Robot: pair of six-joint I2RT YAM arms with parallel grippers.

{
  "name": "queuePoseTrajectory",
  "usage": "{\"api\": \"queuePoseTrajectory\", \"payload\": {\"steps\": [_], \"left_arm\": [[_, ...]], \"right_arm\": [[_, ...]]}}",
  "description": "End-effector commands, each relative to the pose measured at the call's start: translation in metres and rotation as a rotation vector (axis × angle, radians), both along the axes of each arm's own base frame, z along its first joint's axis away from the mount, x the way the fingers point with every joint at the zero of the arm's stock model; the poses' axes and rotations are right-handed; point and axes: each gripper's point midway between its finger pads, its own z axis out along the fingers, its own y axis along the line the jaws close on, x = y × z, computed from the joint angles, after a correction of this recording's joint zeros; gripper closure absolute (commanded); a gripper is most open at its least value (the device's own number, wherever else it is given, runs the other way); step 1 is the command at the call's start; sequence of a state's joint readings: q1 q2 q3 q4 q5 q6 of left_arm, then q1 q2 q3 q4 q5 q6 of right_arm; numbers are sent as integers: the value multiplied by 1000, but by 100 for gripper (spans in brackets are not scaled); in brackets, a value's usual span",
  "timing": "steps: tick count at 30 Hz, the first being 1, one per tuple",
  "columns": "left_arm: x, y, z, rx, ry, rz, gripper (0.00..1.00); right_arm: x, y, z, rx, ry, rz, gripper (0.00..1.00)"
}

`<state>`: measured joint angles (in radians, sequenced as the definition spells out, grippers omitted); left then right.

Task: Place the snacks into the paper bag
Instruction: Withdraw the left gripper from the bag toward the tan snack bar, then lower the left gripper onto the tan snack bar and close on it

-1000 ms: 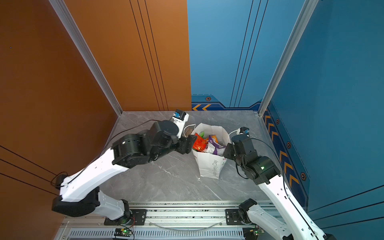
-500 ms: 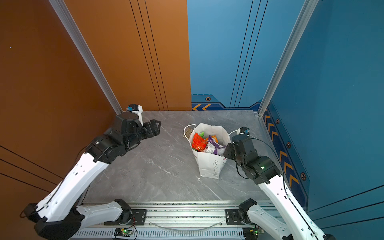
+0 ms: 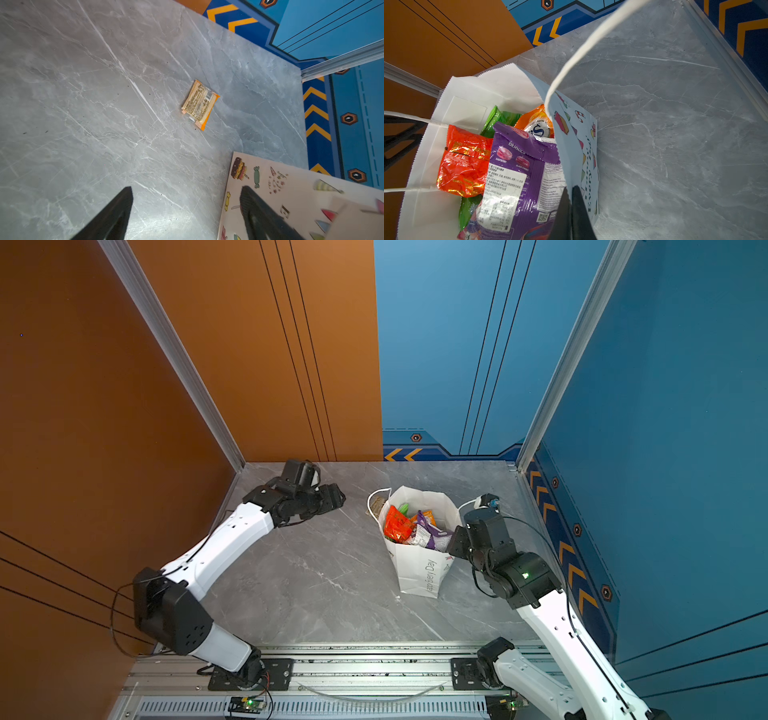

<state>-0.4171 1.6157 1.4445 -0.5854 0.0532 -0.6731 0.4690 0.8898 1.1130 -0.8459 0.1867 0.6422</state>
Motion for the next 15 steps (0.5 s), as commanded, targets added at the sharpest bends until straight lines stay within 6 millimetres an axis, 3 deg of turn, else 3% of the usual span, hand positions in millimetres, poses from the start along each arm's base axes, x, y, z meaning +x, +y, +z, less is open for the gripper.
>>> {"api": "queuePoseTrajectory", "payload": {"steps": [1,8,15], "left_arm": [[20,-13,-15,13,21,-48,18],[53,-49,-73,71,108,-136,19],[75,-71,-112,111,165,-174,20]], "right_arm": [[-3,-3,4,0,-20,8,100],[-3,-4,3,-3,-17,4,100],[-3,-6,0,-7,-8,1,100]]}}
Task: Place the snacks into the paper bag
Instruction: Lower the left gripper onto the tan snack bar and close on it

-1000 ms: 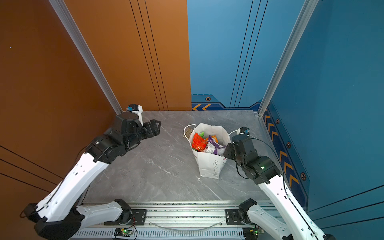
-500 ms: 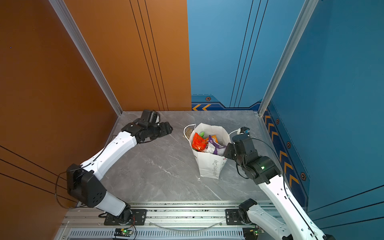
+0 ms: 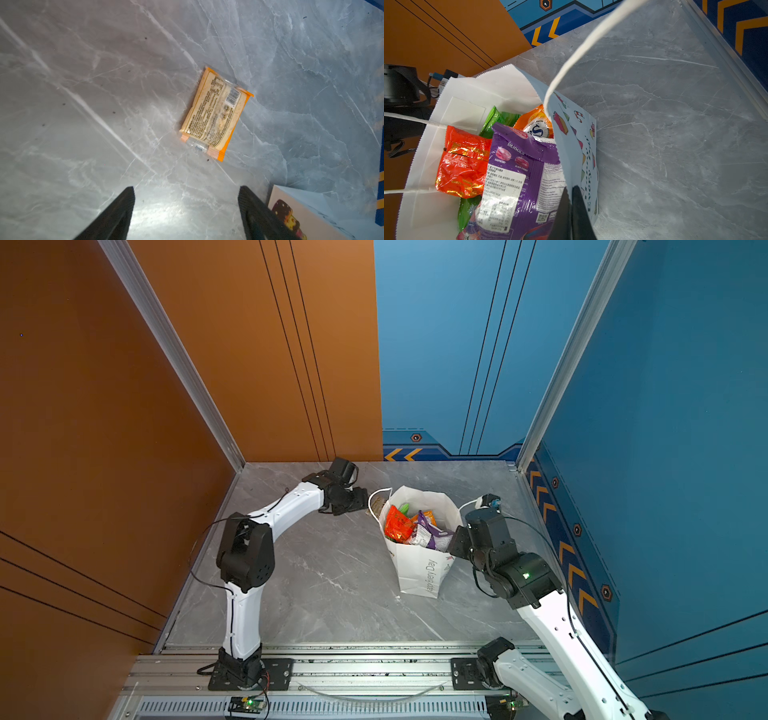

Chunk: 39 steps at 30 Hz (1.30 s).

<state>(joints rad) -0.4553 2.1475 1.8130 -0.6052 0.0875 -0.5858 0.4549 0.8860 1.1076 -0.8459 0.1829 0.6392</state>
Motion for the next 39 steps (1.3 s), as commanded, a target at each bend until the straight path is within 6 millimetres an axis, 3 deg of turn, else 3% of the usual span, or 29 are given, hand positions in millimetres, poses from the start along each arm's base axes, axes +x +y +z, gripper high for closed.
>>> {"api": "queuePoseTrajectory", "payload": {"steps": [1,7,15,25,28,32,36,39], "left_arm": [[2,-12,-8,18,25,-51,21],[12,-13,-40,69,85,-38,24],[20,-27,-63,56,119,-47,32],[22,-37,-97,55,170,-34,63],[21,-35,-101,72,171,-27,79],[22,-28,-97,102,154,-8,92],[19,-26,-90,109,148,-10,100],[15,-22,-78,120,129,-5,100]], "right_arm": [[-3,-3,2,-7,-10,11,100],[-2,-4,-1,-12,-6,9,100],[1,-3,-3,-10,-1,10,100],[0,-5,-3,-4,0,9,100],[-1,-6,-1,-3,-5,7,100],[-3,-7,0,0,-6,7,100],[-5,-8,0,3,-7,4,100],[-6,-8,1,6,-7,4,100]]}}
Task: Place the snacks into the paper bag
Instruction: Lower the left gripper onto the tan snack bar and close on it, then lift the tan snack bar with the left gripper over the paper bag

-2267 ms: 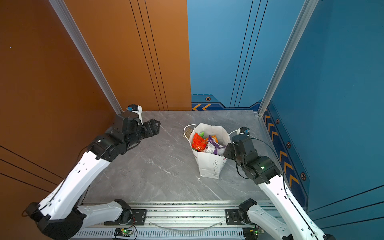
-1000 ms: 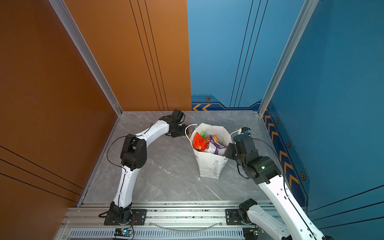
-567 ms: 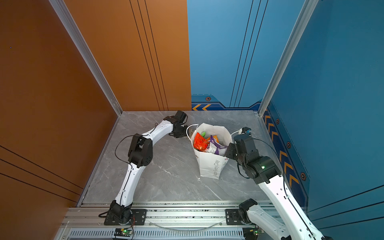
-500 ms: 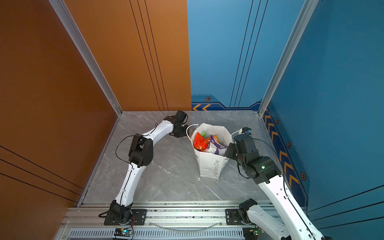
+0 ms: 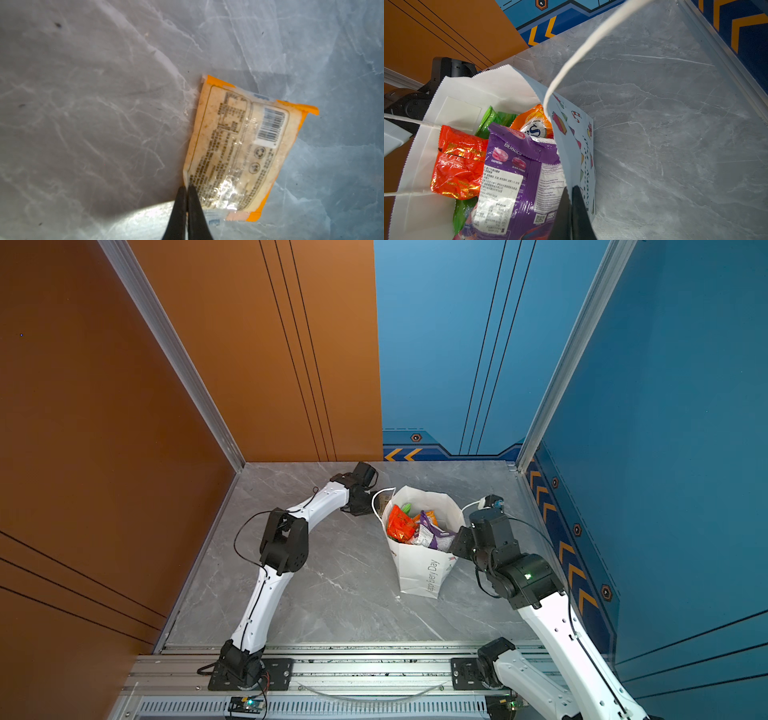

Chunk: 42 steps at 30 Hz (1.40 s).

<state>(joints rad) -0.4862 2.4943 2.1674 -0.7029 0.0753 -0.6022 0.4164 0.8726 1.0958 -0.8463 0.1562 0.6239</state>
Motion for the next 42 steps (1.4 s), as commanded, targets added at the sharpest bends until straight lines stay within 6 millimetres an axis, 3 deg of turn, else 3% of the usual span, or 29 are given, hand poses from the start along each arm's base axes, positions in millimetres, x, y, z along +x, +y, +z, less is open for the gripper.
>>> {"api": "queuePoseTrajectory", "payload": {"steps": [1,8,18,25,33,36,42], "left_arm": [[-22,13,-1,73,35,7,100],[-50,32,45,9,-70,63,100],[-145,74,142,-61,-309,105,100],[-195,68,219,-88,-486,20,100],[-249,64,357,-178,-795,-95,100],[-269,59,401,-230,-878,-168,100],[-288,36,443,-280,-891,-297,100]], "right_arm": [[-6,-2,3,0,-12,14,100],[-6,-3,6,0,-17,14,100],[-3,-1,6,-10,0,29,100],[-1,4,7,-7,23,49,100],[1,1,4,-31,62,40,100],[1,0,3,-40,70,34,100],[1,0,4,-42,71,36,100]]}}
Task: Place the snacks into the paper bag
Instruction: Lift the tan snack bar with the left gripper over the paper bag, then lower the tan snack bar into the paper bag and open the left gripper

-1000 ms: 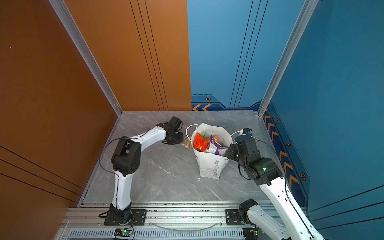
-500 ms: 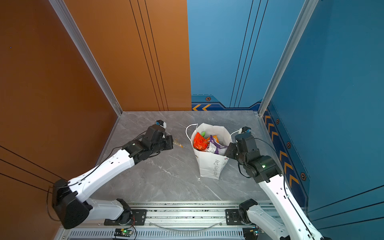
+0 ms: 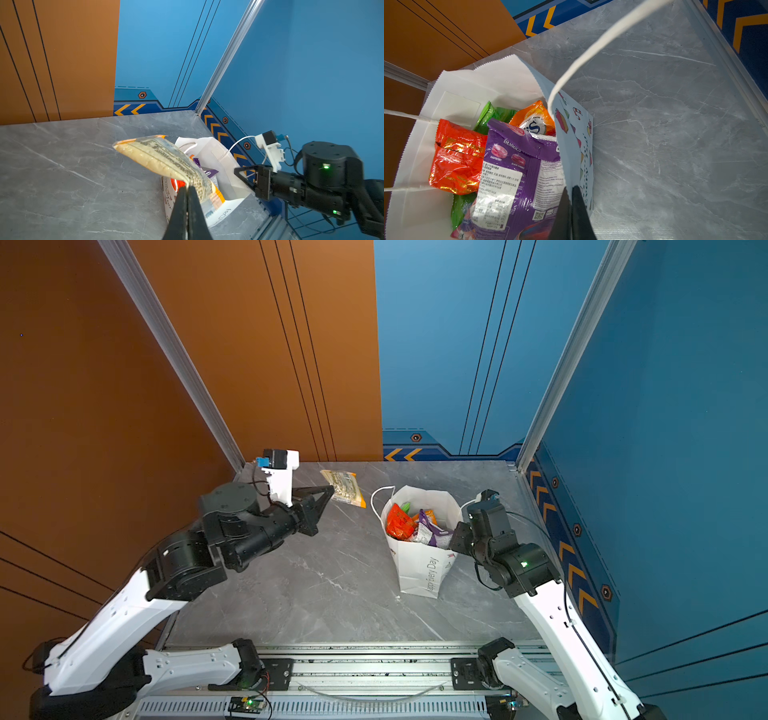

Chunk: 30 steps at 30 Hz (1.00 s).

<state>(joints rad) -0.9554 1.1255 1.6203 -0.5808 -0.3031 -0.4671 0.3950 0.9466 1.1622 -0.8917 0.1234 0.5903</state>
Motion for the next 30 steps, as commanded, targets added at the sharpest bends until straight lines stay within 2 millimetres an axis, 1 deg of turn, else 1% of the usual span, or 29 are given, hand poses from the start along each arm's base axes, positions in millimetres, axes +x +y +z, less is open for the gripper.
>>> {"api": "queuePoseTrajectory", "payload": {"steps": [1,5,8,11,20,26,30], "left_arm": [[-6,-19,-4,100,4,-74,100],[-10,-55,0,145,11,-156,100],[-5,-80,-7,181,32,-185,100],[5,-97,-15,208,62,-172,100],[29,-130,-52,321,136,-145,100],[44,-142,-79,400,180,-97,100],[50,-151,-96,453,209,-94,100]], "right_arm": [[-6,-3,4,-16,19,11,100],[-7,-3,4,-12,19,12,100],[-7,-2,5,-8,14,14,100],[-8,-1,6,-2,10,20,100],[-11,-1,5,4,5,25,100],[-11,0,4,11,5,26,100],[-11,-1,5,8,3,24,100]]}}
